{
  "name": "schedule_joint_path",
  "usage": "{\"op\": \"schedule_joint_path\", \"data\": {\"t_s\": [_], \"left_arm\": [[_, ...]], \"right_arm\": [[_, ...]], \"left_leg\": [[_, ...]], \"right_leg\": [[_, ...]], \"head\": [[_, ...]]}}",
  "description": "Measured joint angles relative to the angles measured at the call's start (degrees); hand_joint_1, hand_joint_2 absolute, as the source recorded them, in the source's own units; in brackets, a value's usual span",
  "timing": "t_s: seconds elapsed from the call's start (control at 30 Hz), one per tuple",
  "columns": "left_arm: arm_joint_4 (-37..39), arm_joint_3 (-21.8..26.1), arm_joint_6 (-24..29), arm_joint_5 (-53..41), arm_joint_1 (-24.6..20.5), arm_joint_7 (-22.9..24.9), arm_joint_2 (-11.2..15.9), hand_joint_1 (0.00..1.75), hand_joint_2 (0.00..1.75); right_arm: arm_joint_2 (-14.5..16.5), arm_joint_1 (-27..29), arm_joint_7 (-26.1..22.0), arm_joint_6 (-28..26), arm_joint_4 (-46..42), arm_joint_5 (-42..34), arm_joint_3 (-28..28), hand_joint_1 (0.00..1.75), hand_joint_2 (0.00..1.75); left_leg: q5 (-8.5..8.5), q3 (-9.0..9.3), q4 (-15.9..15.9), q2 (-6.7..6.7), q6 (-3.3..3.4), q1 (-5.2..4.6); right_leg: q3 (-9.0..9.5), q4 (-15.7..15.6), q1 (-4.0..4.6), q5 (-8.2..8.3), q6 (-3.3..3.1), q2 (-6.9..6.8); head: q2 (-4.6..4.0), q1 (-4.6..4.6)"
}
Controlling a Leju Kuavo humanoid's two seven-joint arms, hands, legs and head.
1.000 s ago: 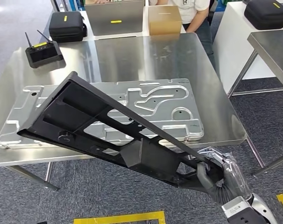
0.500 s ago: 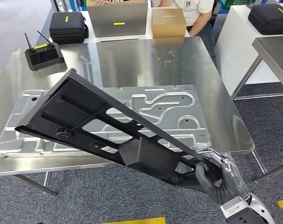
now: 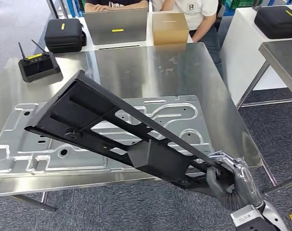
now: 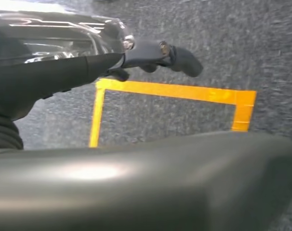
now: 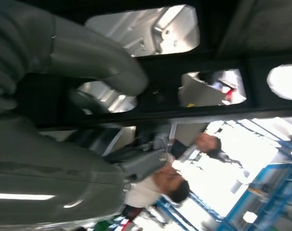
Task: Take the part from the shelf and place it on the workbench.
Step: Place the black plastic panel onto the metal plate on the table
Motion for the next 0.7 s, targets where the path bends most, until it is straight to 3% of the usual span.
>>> {"op": "schedule_joint_path", "data": {"t_s": [0.13, 0.33, 0.7], "left_arm": [[0.0, 0.2, 0.0, 0.4, 0.0, -0.1, 0.0, 0.00, 1.75], [0.0, 0.4, 0.0, 0.5, 0.0, -0.3, 0.0, 0.00, 1.75], [0.0, 0.3, -0.4, -0.9, 0.0, -0.7, 0.0, 0.00, 1.75]], "right_arm": [[0.0, 0.7, 0.0, -0.4, -0.5, 0.2, -1.7, 1.75, 1.75], [0.0, 1.4, 0.1, -1.0, -0.9, 1.8, -5.0, 1.75, 1.75], [-1.2, -3.5, 4.2, -3.5, -0.1, 16.2, -14.5, 1.75, 1.75]], "left_leg": [[-0.01, 0.46, -0.5, 0.00, 0.00, -0.01], [-0.34, 0.72, -1.2, 0.00, -0.42, 0.02], [-0.34, 0.99, -1.1, 0.03, -0.53, -0.36]], "right_leg": [[0.26, 0.0, 0.06, -0.47, -0.49, -0.03], [0.25, 0.0, 0.14, -0.58, -0.66, -0.09], [0.69, -0.1, -0.16, -0.53, -0.64, -0.10]], "head": [[0.00, -0.01], [0.00, -0.01], [0.00, -0.01]]}}
